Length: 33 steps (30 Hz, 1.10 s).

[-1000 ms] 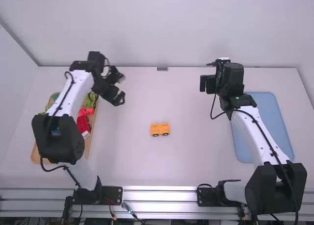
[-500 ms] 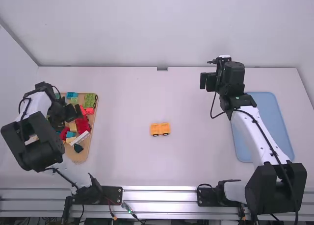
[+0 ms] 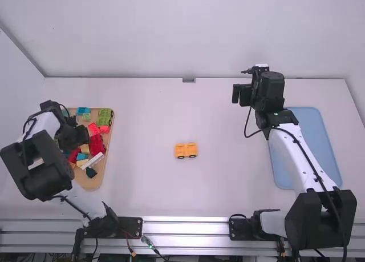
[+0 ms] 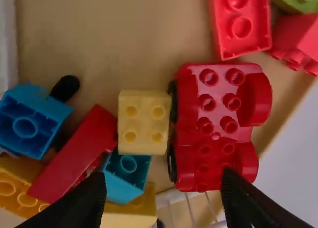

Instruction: Assemble lego blocks to make yellow taxi

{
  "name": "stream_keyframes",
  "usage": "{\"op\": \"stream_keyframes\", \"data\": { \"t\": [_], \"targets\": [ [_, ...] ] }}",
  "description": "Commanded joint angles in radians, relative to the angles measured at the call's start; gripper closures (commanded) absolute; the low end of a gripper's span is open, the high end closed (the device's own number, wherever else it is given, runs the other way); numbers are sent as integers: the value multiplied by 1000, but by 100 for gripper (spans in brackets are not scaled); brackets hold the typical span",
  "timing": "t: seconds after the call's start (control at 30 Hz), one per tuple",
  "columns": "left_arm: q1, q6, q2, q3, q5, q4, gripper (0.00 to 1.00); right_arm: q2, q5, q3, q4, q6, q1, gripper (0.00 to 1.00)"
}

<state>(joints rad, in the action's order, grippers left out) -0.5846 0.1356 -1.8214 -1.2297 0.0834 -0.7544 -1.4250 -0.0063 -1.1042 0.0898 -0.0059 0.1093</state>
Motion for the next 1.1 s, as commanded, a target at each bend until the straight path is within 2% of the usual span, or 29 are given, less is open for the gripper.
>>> {"op": "stream_keyframes", "data": {
  "t": [0.0,0.13,0.23,0.93,1.07],
  "targets": [
    [16,6,1,21,-55,17,46,-11,1,-40,0,10,2,1],
    [22,-34,1,35,-130,27,48,-11,1,-40,0,10,2,1],
    [21,-31,1,50,-127,63,51,-11,0,-40,0,10,2,1],
    [22,-8,1,126,-126,188,56,-11,0,-40,0,10,3,1],
    [14,37,1,126,-19,189,58,-11,0,-40,0,10,3,1]
  ]
}}
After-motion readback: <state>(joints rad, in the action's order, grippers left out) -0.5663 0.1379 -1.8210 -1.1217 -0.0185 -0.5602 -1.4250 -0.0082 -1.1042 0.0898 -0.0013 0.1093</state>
